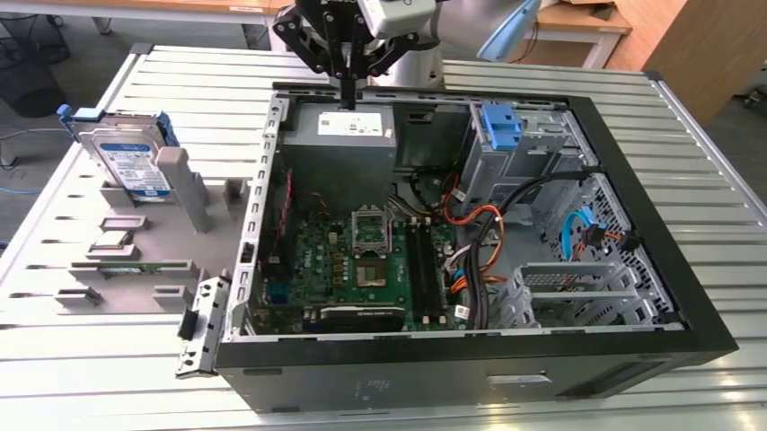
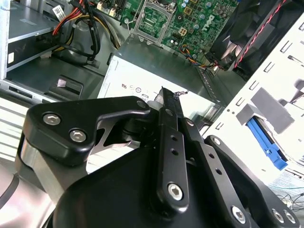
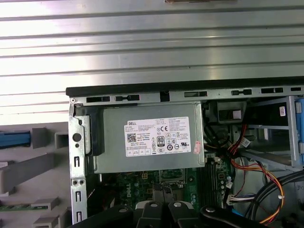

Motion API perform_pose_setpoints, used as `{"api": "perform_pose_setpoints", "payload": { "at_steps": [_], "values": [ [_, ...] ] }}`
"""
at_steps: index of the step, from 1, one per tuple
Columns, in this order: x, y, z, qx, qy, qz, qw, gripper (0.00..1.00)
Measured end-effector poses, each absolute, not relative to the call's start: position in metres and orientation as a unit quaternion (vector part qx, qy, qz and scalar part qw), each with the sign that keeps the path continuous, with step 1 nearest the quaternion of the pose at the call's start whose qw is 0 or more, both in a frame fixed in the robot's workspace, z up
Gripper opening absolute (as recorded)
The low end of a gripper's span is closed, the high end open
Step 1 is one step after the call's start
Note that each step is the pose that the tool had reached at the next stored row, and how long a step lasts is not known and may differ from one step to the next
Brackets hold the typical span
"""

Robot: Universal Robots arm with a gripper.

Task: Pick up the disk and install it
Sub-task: 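Reach for the disk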

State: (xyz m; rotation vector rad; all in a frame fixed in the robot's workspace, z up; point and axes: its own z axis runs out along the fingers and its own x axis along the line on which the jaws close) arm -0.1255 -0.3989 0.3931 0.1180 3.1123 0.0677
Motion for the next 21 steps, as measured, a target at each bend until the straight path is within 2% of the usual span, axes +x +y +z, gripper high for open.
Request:
{"api": "perform_pose_setpoints", "payload": {
  "at_steps": [21],
  "values": [
    [-0.138, -0.399, 0.393, 0.038, 0.999, 0.022, 0.013, 0.11]
  ]
}}
